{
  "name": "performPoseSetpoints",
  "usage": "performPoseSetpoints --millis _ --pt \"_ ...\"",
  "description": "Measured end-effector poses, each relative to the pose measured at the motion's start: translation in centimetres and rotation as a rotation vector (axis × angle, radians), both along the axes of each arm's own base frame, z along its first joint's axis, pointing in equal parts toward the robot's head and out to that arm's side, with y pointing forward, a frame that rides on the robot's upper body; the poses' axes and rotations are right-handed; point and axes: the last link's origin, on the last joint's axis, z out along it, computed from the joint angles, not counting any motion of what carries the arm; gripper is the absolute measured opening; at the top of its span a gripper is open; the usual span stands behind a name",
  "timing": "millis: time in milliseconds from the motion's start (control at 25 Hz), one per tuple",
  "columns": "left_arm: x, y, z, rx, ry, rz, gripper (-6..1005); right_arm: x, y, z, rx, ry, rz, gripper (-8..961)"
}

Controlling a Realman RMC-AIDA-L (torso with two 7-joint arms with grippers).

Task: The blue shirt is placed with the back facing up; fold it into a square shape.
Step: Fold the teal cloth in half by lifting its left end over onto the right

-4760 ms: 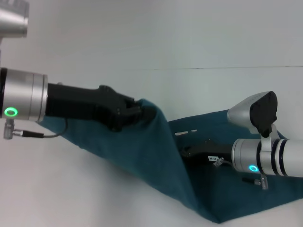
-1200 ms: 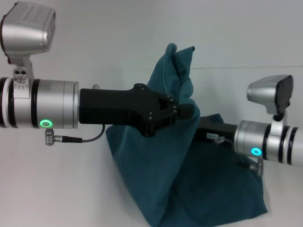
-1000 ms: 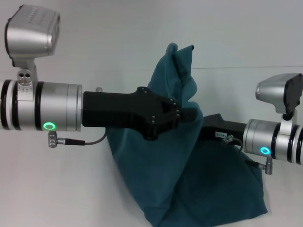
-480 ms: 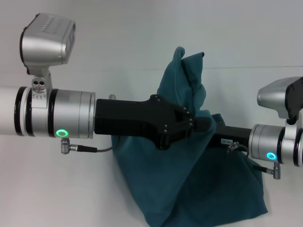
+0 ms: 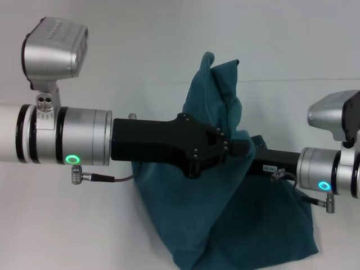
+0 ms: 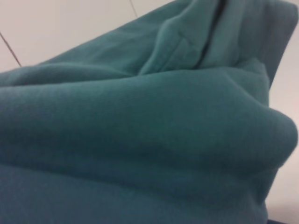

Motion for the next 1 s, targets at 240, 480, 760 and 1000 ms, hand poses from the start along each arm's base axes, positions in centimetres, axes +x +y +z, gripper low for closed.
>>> performPoseSetpoints --millis 240,480,760,1000 --pt "-0.1 0.0 0.0 0.003 -0.004 -0.002 4 1.0 -0.1 1.0 0.024 0.018 -0.029 544" --pt "-0.2 0.0 0.0 0.003 -0.010 0.004 4 2.9 -0.8 2.8 0.050 0.041 -0.060 546" --pt "-0.2 0.1 -0.2 0.007 -0.011 0.006 4 3.9 -1.5 5.3 0.103 0.079 -0.073 546" --pt "-0.3 0.1 -0.4 0.002 -0.012 0.006 4 4.7 -2.4 7.1 0.114 0.079 -0.074 544"
